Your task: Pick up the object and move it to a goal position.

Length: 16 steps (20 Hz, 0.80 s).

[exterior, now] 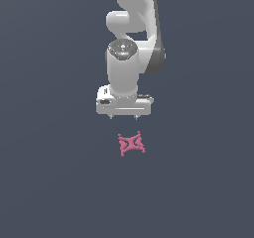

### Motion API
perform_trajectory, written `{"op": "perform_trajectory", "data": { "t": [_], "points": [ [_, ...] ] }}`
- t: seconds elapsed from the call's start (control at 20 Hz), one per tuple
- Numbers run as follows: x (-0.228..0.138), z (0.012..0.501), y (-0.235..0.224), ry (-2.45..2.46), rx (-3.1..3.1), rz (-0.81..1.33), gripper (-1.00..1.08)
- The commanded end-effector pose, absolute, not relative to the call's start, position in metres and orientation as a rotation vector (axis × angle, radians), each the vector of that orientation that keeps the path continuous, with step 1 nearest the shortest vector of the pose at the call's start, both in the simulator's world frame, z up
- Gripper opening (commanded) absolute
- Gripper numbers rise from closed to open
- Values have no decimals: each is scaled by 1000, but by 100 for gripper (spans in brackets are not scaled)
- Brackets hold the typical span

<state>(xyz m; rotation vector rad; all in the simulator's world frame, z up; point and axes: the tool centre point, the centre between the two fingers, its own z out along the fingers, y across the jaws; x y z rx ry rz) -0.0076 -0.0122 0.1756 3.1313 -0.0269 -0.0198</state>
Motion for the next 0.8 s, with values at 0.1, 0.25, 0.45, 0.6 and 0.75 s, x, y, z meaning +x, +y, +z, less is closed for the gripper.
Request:
{"op": "perform_trajectory", "data": {
  "t": [0.1, 0.25, 0.45, 0.6, 0.75],
  "points": [
    [-8, 176, -15, -31, 3130, -19, 100],
    [-9, 177, -26, -50, 3124, -17, 100],
    [-11, 180, -46, -75, 3113, -14, 100],
    [-12, 181, -49, -74, 3111, -13, 100],
    [-11, 180, -47, -79, 3112, -13, 100]
  ]
}}
